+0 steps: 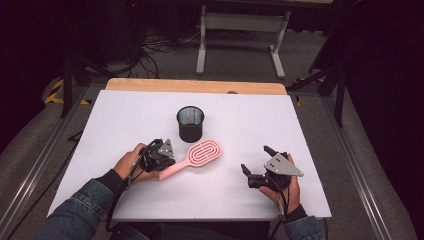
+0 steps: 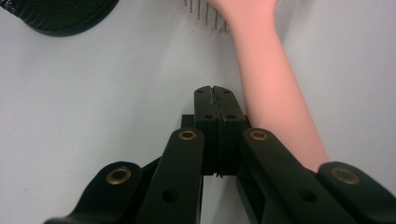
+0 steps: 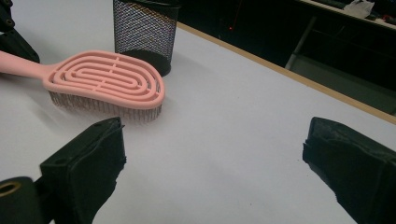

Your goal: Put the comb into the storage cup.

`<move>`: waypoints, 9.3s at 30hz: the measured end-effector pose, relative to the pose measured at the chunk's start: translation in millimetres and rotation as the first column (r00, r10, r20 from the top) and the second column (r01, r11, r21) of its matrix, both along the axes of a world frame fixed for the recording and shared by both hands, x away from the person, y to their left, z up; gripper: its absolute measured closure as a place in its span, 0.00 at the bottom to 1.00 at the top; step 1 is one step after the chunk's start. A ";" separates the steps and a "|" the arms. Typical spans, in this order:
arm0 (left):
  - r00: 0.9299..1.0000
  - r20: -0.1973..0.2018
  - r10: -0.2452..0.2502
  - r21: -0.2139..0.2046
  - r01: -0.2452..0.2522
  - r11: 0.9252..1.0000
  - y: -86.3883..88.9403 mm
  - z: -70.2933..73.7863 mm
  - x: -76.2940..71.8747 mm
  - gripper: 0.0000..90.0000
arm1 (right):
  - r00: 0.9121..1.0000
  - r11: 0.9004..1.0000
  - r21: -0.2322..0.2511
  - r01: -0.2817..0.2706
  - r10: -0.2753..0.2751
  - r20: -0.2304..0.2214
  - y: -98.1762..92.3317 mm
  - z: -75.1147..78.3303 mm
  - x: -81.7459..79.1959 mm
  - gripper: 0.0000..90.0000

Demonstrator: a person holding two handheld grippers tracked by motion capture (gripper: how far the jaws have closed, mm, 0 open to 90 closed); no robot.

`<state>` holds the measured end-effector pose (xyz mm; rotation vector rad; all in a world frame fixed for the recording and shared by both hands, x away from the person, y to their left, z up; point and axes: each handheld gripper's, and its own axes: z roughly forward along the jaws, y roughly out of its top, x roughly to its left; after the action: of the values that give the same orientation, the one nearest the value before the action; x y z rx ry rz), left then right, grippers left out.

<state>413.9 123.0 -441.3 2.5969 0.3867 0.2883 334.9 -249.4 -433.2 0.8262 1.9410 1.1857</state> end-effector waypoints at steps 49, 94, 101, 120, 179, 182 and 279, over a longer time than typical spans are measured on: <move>0.979 -0.156 0.130 0.087 -0.117 0.989 -39.7 2.3 24.6 0.19 | 0.999 1.000 -0.030 0.010 -0.011 -0.033 1.5 -3.5 3.4 0.07; 0.987 0.115 0.114 -0.132 -0.098 0.986 -17.5 0.3 -14.6 0.78 | 0.999 1.000 0.010 0.011 -0.011 -0.041 2.1 -2.9 4.5 0.07; 0.980 0.150 0.131 -0.183 -0.103 0.978 -14.7 3.8 -18.4 0.78 | 0.999 0.996 0.092 0.005 0.000 -0.052 3.4 0.9 7.8 0.06; 0.965 0.223 0.139 -0.269 -0.076 0.960 -15.2 10.1 -32.0 0.78 | 0.995 0.972 0.228 -0.051 0.069 -0.073 23.9 9.4 13.1 0.06; 0.896 0.394 0.206 -0.376 -0.047 0.925 -37.8 -0.6 -59.6 0.77 | 0.931 0.772 0.597 -0.218 0.349 -0.111 107.6 26.4 32.2 0.69; 0.896 0.393 0.208 -0.377 -0.049 0.925 -37.8 -0.7 -59.8 0.76 | 0.928 0.773 0.590 -0.234 0.359 -0.103 110.0 27.7 30.6 0.69; 0.929 0.210 0.304 -0.547 -0.146 0.824 95.8 6.3 -72.8 0.07 | 0.945 0.876 0.362 -0.320 0.322 0.055 69.8 83.1 28.3 0.70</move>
<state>341.1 218.9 -435.0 1.9334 0.5806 0.5544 363.2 -179.6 -350.2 0.7044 1.9405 1.7888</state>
